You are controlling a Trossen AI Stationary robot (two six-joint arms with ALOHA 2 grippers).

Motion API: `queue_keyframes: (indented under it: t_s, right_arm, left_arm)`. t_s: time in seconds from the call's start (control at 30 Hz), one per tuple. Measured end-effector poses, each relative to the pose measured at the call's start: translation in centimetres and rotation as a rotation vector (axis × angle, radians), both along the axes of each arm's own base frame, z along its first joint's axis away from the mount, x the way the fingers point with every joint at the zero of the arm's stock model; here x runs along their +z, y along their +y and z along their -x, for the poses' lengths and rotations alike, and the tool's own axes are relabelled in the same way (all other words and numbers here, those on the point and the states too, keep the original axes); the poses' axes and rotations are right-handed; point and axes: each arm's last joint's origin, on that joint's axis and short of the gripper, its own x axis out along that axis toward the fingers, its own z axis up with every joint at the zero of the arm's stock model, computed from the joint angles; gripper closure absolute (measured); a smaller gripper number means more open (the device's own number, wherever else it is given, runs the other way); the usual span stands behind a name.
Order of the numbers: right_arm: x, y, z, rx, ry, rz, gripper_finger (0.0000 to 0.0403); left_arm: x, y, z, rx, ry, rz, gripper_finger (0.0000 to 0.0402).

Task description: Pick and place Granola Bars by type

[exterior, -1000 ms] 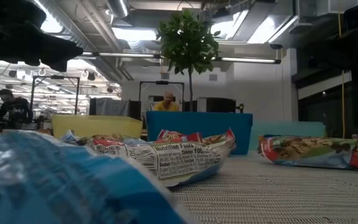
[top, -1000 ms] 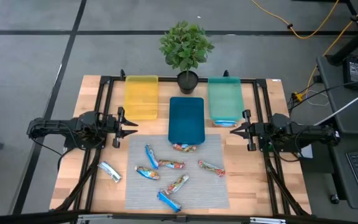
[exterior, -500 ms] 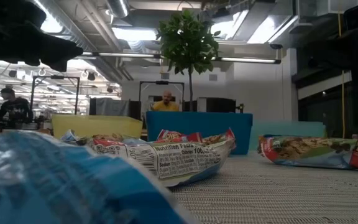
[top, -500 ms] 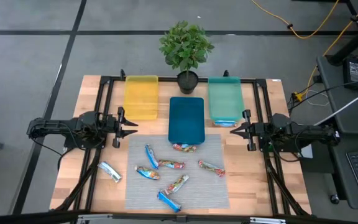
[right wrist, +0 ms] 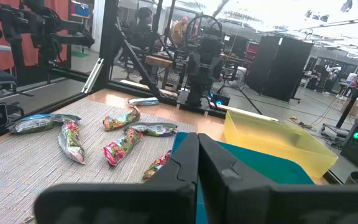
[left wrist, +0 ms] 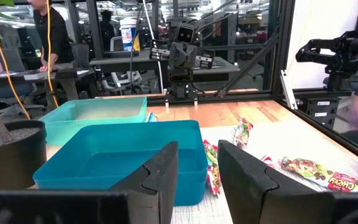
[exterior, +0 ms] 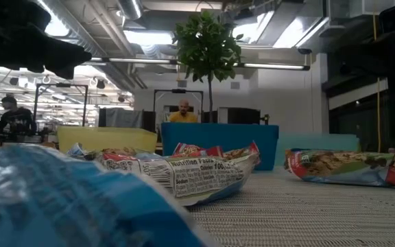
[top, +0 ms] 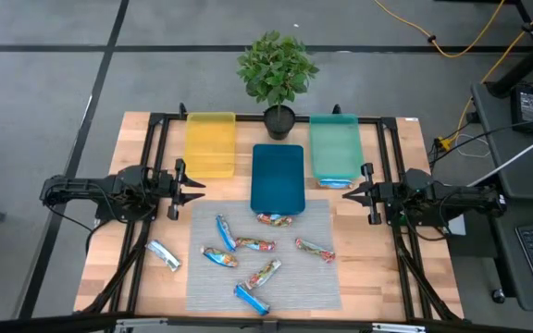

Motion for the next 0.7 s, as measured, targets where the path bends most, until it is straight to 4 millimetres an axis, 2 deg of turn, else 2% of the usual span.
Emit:
queue_keyframes:
  t_s: [0.7]
  right_arm:
    - [0.0,0.0,0.0,0.0,0.0,0.0,0.0393]
  left_arm:
    - [0.0,0.0,0.0,0.0,0.0,0.0,0.029]
